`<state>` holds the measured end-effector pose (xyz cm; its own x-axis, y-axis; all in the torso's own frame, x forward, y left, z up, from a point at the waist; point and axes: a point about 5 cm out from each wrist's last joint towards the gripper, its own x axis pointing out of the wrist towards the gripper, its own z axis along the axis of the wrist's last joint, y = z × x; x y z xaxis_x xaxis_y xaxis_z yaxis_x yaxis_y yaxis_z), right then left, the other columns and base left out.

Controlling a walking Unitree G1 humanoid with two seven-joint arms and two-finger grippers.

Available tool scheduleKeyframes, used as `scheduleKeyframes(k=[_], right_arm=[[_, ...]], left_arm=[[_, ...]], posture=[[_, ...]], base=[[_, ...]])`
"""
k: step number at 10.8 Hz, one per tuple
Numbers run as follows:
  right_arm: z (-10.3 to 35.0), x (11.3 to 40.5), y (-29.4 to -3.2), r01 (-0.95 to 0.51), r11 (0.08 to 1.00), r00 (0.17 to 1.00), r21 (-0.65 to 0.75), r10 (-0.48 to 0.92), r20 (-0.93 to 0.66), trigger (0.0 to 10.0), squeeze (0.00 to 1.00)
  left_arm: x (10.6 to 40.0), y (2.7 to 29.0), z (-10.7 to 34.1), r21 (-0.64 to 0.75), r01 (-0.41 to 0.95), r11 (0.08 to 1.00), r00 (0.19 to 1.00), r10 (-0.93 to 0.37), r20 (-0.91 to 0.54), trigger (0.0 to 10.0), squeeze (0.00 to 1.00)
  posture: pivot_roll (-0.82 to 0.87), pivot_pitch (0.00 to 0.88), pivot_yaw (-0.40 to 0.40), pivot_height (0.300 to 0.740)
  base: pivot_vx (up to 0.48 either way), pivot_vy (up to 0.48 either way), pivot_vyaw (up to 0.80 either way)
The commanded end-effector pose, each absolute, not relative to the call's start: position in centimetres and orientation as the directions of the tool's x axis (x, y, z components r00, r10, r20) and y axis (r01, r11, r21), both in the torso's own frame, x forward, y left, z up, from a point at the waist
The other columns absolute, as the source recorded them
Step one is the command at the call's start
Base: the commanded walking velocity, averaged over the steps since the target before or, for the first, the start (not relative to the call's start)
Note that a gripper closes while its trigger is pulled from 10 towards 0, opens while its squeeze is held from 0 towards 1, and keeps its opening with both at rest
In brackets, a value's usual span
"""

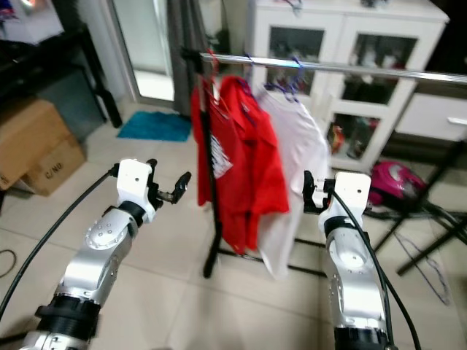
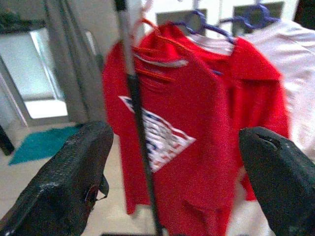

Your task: Hang hanger

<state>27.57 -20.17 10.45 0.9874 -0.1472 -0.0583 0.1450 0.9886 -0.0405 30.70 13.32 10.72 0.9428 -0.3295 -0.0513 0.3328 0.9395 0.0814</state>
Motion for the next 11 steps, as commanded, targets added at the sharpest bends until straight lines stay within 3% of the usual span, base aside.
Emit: scheduleKeyframes(k=[1, 4, 8, 11], right_arm=[[10.5, 27.7, -19.6, 0.129, 0.991, 0.990, -0.027, -0.131, -0.055, 10.0, 0.00], [10.9, 27.8, -19.7, 0.126, 0.985, 0.991, -0.121, -0.130, -0.026, 10.0, 0.00], [11.1, 28.3, -19.0, 0.069, 0.994, 0.997, 0.085, -0.066, -0.037, 10.0, 0.00], [11.2, 28.8, -18.8, 0.055, 0.992, 0.998, 0.113, -0.051, -0.035, 10.0, 0.00]], left_arm=[[30.8, 13.9, 10.9, 0.090, 0.319, 0.943, 0.947, -0.315, -0.058, 10.0, 1.00], [30.9, 13.9, 10.9, 0.090, 0.322, 0.943, 0.946, -0.317, -0.059, 10.0, 1.00], [31.4, 13.8, 11.3, 0.090, 0.323, 0.942, 0.946, -0.319, -0.049, 10.0, 1.00], [31.8, 13.6, 11.5, 0.112, 0.313, 0.943, 0.950, -0.310, -0.044, 10.0, 1.00]], posture=[[-0.01, 0.000, 0.027, 0.740], [-0.01, 0.000, 0.025, 0.740], [0.01, 0.000, 0.023, 0.740], [0.02, 0.000, 0.023, 0.740]], base=[[0.337, 0.000, 0.00], [0.339, 0.000, 0.00], [0.337, 0.000, 0.00], [0.114, 0.000, 0.00]])
